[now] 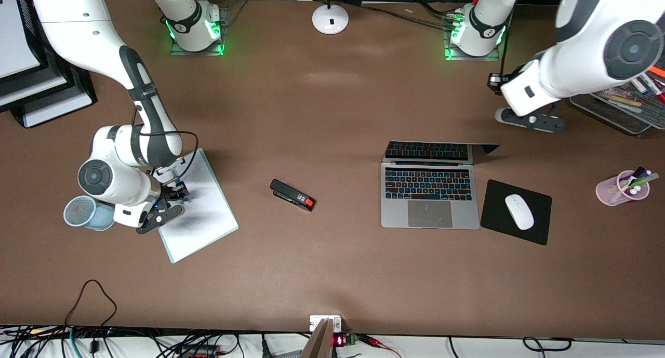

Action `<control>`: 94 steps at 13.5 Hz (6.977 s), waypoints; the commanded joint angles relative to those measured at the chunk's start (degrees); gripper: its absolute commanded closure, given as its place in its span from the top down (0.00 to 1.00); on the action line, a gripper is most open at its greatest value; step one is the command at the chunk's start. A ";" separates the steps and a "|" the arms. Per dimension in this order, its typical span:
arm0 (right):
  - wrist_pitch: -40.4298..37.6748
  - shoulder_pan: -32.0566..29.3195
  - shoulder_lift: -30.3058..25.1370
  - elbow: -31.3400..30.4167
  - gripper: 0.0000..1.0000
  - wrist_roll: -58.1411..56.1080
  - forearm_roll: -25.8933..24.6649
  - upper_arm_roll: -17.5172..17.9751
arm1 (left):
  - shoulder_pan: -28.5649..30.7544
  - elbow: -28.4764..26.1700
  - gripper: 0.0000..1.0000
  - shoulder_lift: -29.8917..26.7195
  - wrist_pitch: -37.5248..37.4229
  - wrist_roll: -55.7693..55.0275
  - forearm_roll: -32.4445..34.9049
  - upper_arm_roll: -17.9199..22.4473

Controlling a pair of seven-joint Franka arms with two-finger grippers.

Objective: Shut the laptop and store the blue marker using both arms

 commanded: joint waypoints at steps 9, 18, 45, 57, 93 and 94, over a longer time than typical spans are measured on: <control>1.65 0.70 1.76 -0.73 0.47 -0.81 1.26 0.17 | 0.75 -19.95 0.00 -12.31 13.59 -3.91 -0.94 -11.34; 1.56 0.62 1.50 -1.87 0.43 -1.33 1.26 0.17 | 3.47 -28.57 0.00 -6.00 38.02 -9.62 2.22 -13.99; -6.59 0.27 -2.10 6.64 0.00 -1.25 1.35 -0.09 | 7.69 -13.29 0.00 22.39 64.30 -17.37 20.16 -10.47; -29.36 -8.42 -4.91 23.34 0.00 -26.78 10.04 -0.27 | 6.37 -9.67 0.00 36.11 76.09 -17.28 24.98 -8.71; -34.38 -35.94 10.11 24.06 0.15 -101.35 54.35 -0.09 | 13.40 11.77 1.00 7.04 10.53 -5.34 8.82 -15.13; -34.38 -36.38 10.20 23.88 0.15 -101.35 54.35 -0.09 | 13.49 11.77 1.00 6.25 8.79 -4.64 8.82 -15.04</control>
